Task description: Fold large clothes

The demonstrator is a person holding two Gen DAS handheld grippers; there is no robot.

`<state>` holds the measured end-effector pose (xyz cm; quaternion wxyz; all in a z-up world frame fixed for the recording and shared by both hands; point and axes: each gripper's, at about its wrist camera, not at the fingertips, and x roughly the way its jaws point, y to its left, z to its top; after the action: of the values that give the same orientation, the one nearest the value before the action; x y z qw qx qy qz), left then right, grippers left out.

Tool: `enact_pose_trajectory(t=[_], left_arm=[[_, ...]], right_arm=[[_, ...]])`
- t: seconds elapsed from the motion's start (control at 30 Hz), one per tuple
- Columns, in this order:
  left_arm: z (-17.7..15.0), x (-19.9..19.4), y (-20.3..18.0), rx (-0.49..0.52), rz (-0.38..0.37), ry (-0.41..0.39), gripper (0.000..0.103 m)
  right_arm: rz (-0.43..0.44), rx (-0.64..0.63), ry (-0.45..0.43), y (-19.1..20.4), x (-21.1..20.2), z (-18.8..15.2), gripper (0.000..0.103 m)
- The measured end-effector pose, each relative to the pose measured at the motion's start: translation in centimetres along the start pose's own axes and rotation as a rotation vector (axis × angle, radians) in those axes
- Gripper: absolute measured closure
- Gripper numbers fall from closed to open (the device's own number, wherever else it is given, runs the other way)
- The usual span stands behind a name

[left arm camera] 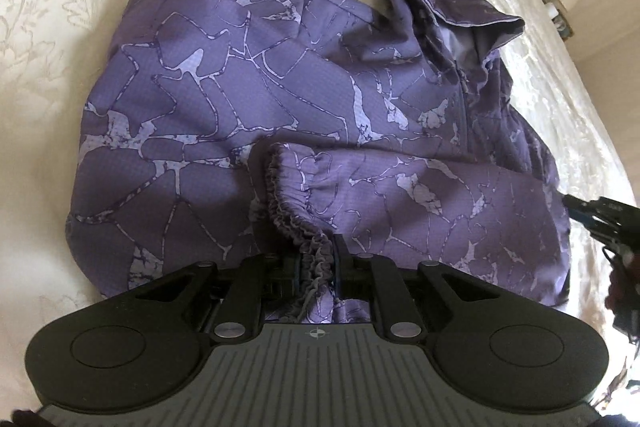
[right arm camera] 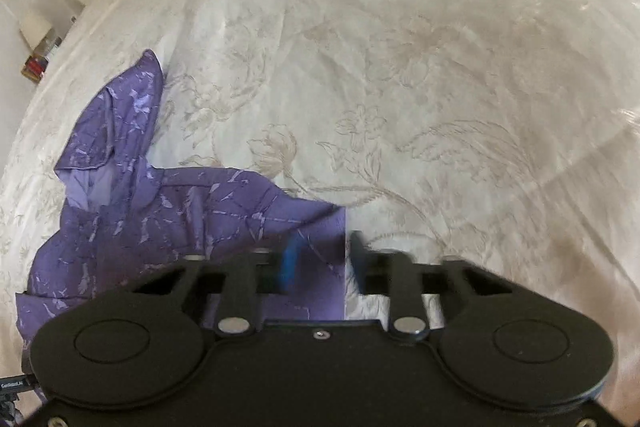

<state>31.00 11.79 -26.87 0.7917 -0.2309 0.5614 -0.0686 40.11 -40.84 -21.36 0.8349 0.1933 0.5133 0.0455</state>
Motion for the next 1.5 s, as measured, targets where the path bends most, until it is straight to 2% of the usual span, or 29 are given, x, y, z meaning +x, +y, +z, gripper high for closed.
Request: enact_pose_trajectory(t=[0.13, 0.27, 0.33, 0.47, 0.5, 0.53, 0.57, 0.7, 0.8, 0.97, 1.07, 1.13, 1.17, 1.23, 1.37, 1.43, 1.5], left_arm=[[-0.1, 0.1, 0.1, -0.005, -0.009, -0.002, 0.088], [-0.1, 0.1, 0.3, -0.007, -0.019, -0.006, 0.088], [0.0, 0.0, 0.4, -0.014, -0.020, -0.004, 0.088], [0.0, -0.1, 0.4, -0.022, -0.018, -0.004, 0.088], [-0.1, -0.1, 0.4, -0.024, -0.018, -0.005, 0.088], [-0.1, -0.1, 0.4, -0.026, -0.018, -0.008, 0.088], [-0.2, -0.1, 0.4, -0.029, -0.018, -0.012, 0.088], [-0.5, -0.2, 0.6, -0.046, -0.024, -0.029, 0.088], [-0.6, -0.3, 0.6, -0.047, -0.022, -0.034, 0.088], [-0.6, -0.4, 0.4, -0.038, -0.015, -0.037, 0.087], [-0.7, -0.8, -0.5, 0.001, -0.009, -0.047, 0.081], [-0.9, -1.6, -1.7, 0.062, 0.022, -0.083, 0.066], [-1.1, -2.1, -2.3, 0.087, 0.042, -0.102, 0.063], [-1.5, -3.3, -3.5, 0.125, 0.063, -0.140, 0.058], [-2.4, -5.7, -6.9, 0.240, 0.059, -0.226, 0.053], [-2.7, -5.8, -8.8, 0.304, 0.032, -0.227, 0.041], [-3.0, -5.2, -10.3, 0.356, 0.024, -0.209, 0.036]], right_arm=[[0.008, -0.015, 0.027, 0.2, 0.7, 0.7, 0.094], [-0.021, -0.072, 0.045, 1.4, 2.4, 2.4, 0.096], [-0.055, -0.098, 0.036, 1.9, 3.1, 3.0, 0.099], [-0.061, -0.086, 0.006, 1.6, 3.2, 4.4, 0.099], [-0.057, -0.103, -0.005, 1.6, 2.8, 4.6, 0.096], [-0.034, -0.114, -0.005, 1.6, 2.0, 4.6, 0.087], [-0.024, -0.122, -0.011, 1.6, 1.3, 4.4, 0.086], [-0.035, -0.214, -0.035, 2.3, -2.1, 1.2, 0.083], [-0.055, -0.255, -0.033, 2.4, -3.9, -2.8, 0.060], [-0.099, -0.261, 0.049, 1.2, -4.3, -9.2, 0.060], [-0.101, -0.183, 0.077, -0.4, -4.7, -11.5, 0.060], [-0.127, -0.165, 0.081, -0.7, -5.3, -12.1, 0.059], [-0.127, -0.159, 0.074, -0.9, -5.7, -12.4, 0.059], [-0.127, -0.152, 0.042, -0.9, -6.7, -12.7, 0.059], [-0.102, -0.196, -0.091, 0.7, -9.2, -12.7, 0.059], [-0.072, -0.229, -0.124, 2.1, -9.4, -12.5, 0.059], [-0.040, -0.260, -0.122, 3.6, -8.8, -12.2, 0.059]])
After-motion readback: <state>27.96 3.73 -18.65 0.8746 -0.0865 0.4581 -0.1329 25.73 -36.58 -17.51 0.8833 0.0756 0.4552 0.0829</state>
